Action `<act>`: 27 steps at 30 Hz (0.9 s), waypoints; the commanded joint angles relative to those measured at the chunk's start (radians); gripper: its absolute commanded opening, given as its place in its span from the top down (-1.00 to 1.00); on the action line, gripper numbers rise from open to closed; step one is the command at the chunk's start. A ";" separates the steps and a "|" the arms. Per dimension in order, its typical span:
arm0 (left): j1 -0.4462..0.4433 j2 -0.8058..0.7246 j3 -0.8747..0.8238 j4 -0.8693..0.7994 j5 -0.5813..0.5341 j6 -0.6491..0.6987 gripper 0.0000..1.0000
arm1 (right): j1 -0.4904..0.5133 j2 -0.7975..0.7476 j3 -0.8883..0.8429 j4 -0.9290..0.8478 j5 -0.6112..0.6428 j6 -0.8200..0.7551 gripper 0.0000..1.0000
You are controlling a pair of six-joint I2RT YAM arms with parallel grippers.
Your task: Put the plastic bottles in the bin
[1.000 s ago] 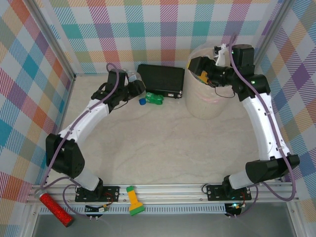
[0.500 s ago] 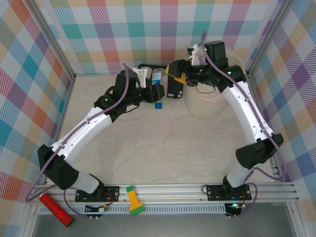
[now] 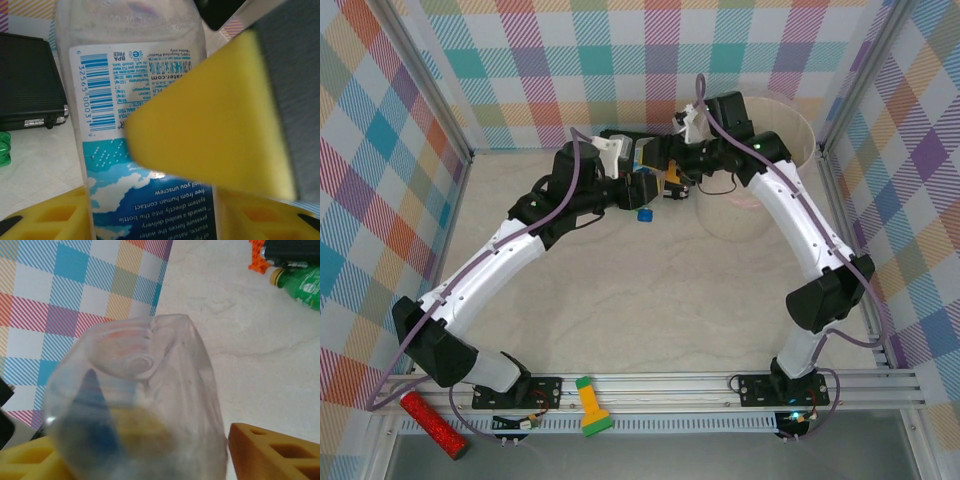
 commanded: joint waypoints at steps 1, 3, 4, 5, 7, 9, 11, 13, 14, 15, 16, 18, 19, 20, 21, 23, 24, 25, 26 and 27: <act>-0.012 -0.026 0.031 0.012 0.023 0.013 -0.04 | 0.009 0.010 0.046 0.000 -0.017 0.003 -0.31; -0.011 -0.024 0.030 0.011 0.026 0.012 -0.04 | 0.008 0.005 0.052 0.002 -0.005 0.005 -0.25; -0.011 -0.024 0.027 0.010 0.023 0.012 -0.04 | 0.008 0.001 0.054 0.006 0.002 0.004 -0.22; -0.012 -0.024 0.027 0.007 0.022 0.012 -0.05 | 0.009 -0.005 0.054 0.008 0.010 0.001 -0.21; -0.011 -0.026 0.024 0.004 0.016 0.012 -0.16 | 0.006 -0.017 0.056 0.010 0.030 -0.001 -0.19; -0.012 -0.031 0.019 0.002 0.003 0.012 -0.19 | -0.001 -0.024 0.056 0.009 0.040 0.005 -0.16; -0.012 -0.037 0.016 0.003 -0.010 0.011 -0.30 | -0.013 -0.030 0.054 0.010 0.038 0.016 -0.13; -0.012 -0.047 0.017 0.002 -0.023 0.012 -0.45 | -0.023 -0.040 0.054 0.012 0.042 0.018 -0.13; -0.012 -0.051 0.016 0.002 -0.028 0.010 -0.49 | -0.031 -0.048 0.055 0.011 0.046 0.018 -0.13; -0.012 -0.056 0.019 0.000 -0.032 0.011 -0.59 | -0.040 -0.053 0.055 0.011 0.048 0.020 -0.13; -0.012 -0.062 0.019 -0.002 -0.040 0.008 -0.77 | -0.054 -0.060 0.055 0.010 0.050 0.023 -0.14; -0.012 -0.077 0.020 -0.008 -0.054 0.010 -1.00 | -0.088 -0.071 0.056 0.005 0.049 0.027 -0.14; -0.011 -0.085 0.019 -0.012 -0.066 0.010 -0.99 | -0.110 -0.079 0.058 0.002 0.047 0.026 -0.14; -0.011 -0.097 0.017 -0.014 -0.077 0.013 -0.99 | -0.133 -0.086 0.062 -0.004 0.048 0.023 -0.14; -0.010 -0.104 0.014 -0.018 -0.088 0.017 -0.99 | -0.155 -0.091 0.066 -0.011 0.046 0.020 -0.14; -0.010 -0.121 0.008 -0.026 -0.110 0.025 -0.99 | -0.205 -0.096 0.086 -0.044 0.040 0.001 -0.14; -0.008 -0.127 0.007 -0.031 -0.119 0.028 -0.99 | -0.231 -0.095 0.102 -0.062 0.040 -0.009 -0.14; -0.009 -0.133 0.002 -0.034 -0.128 0.032 -0.99 | -0.258 -0.090 0.119 -0.089 0.039 -0.022 -0.15; -0.007 -0.137 -0.003 -0.037 -0.132 0.035 -0.99 | -0.287 -0.084 0.137 -0.112 0.032 -0.036 -0.15; -0.006 -0.141 -0.006 -0.041 -0.134 0.034 -0.99 | -0.311 -0.077 0.153 -0.133 0.027 -0.045 -0.15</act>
